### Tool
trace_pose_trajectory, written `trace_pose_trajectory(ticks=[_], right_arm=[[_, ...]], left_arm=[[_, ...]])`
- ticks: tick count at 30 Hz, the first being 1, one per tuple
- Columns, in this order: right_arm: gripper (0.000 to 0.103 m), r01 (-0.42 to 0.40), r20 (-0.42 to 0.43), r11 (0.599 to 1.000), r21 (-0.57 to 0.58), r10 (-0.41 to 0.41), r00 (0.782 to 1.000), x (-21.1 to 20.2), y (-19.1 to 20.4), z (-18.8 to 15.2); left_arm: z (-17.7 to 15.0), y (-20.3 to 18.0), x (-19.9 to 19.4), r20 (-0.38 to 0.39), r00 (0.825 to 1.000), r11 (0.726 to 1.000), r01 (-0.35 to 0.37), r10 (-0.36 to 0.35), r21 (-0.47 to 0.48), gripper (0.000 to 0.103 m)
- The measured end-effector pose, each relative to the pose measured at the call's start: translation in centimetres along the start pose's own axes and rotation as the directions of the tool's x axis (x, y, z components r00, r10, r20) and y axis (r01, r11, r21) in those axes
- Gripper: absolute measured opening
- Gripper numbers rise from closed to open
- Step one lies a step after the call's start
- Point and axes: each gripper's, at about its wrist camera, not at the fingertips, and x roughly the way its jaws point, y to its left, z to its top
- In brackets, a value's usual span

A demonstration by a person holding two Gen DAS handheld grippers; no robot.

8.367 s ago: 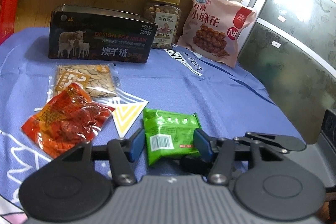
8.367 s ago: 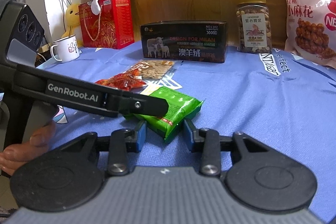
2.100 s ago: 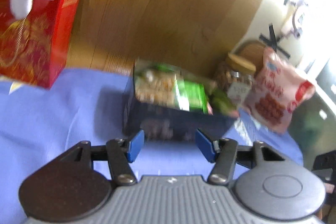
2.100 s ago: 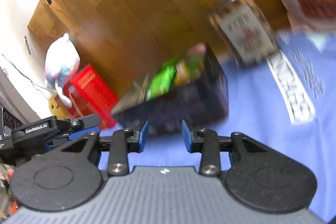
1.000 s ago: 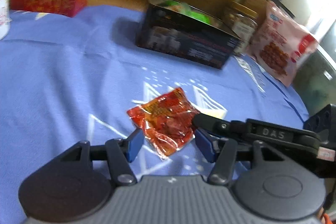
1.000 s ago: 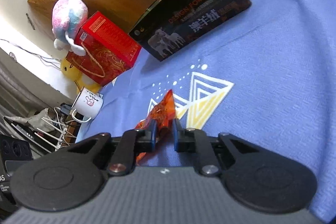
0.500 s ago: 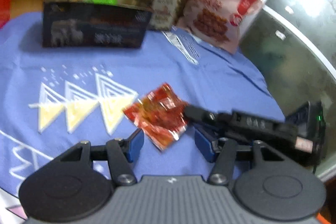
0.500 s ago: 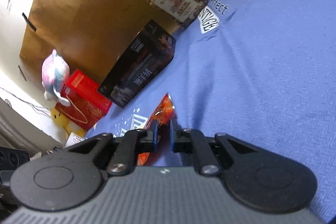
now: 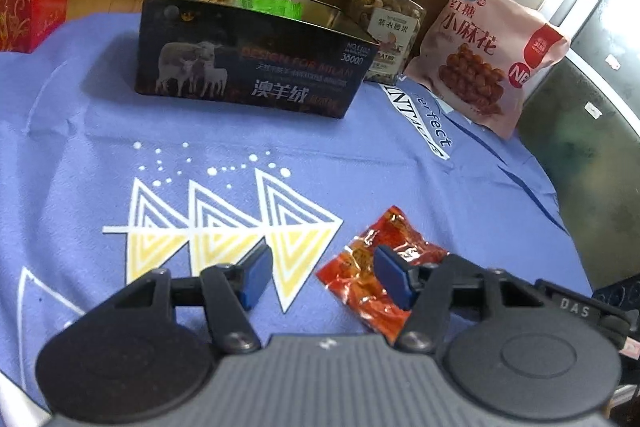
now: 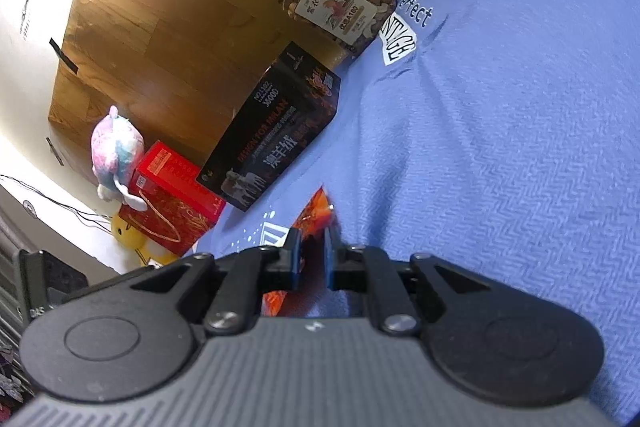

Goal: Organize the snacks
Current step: 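Close the left tool fingers on the red spicy snack bag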

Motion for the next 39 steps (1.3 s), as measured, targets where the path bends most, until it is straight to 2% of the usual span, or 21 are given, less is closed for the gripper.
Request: trace_pose_trajectory(ticks=[3,8,12,15,20,23,28,29,30,33,36,39], right_arm=[[0.015,0.006,0.009,1.000,0.006,-0.006,1.000,-0.2,0.0,0.0],[0.022,0.071,0.036,0.997,-0.002,-0.071,0.997,-1.5,0.6,-0.6],[0.025,0.069,0.011,0.997,0.036,-0.069,0.998,-2.2,0.6,-1.2],[0.026,0.106,0.026,0.994,0.006,-0.106,0.994,-2.8,1.3,-1.7],[0.029,0.134,0.023,0.991,-0.015,-0.134,0.991,-3.5,1.8,-1.9],[0.031,0.109,-0.031,0.993,0.033,-0.108,0.994,-2.9,1.4,-1.8],[0.030,0.082,-0.052,0.995,0.058,-0.079,0.996,-0.8,1.7,-1.3],[0.028,0.075,-0.053,0.995,0.059,-0.072,0.996,-0.2,1.7,-1.2],[0.022,0.076,-0.051,0.996,0.051,-0.074,0.996,0.5,1.8,-1.0],[0.014,0.090,-0.042,0.996,0.018,-0.089,0.995,1.4,1.7,-0.4],[0.013,0.080,-0.039,0.996,0.047,-0.078,0.996,1.2,1.1,-0.1],[0.015,0.092,-0.018,0.995,0.035,-0.091,0.996,0.5,1.3,-0.5]], left_arm=[[0.0,0.0,-0.1,0.006,1.000,1.000,0.005,-0.005,-0.006,0.058],[0.5,0.2,-0.6,0.015,1.000,1.000,0.016,-0.016,0.000,0.058],[0.8,0.4,-0.4,0.012,1.000,1.000,0.011,-0.011,0.014,0.058],[1.1,0.3,0.0,0.005,1.000,1.000,0.025,-0.025,0.018,0.058],[0.6,-0.1,0.2,-0.030,0.996,0.996,0.087,-0.087,0.000,0.058],[0.1,-0.2,0.0,-0.044,0.991,0.992,0.125,-0.125,-0.017,0.058],[0.8,-1.4,1.2,-0.045,0.994,0.994,0.102,-0.101,0.029,0.058],[0.7,-1.5,1.7,-0.056,0.993,0.994,0.107,-0.105,0.021,0.057],[0.7,-1.7,1.6,-0.052,0.994,0.995,0.098,-0.096,0.025,0.057],[0.0,-2.3,1.4,-0.084,0.983,0.986,0.168,-0.165,0.018,0.057],[-0.9,-2.9,1.0,-0.080,0.983,0.984,0.171,-0.167,0.040,0.056],[-1.0,-2.7,0.9,-0.086,0.977,0.980,0.196,-0.193,0.023,0.056]])
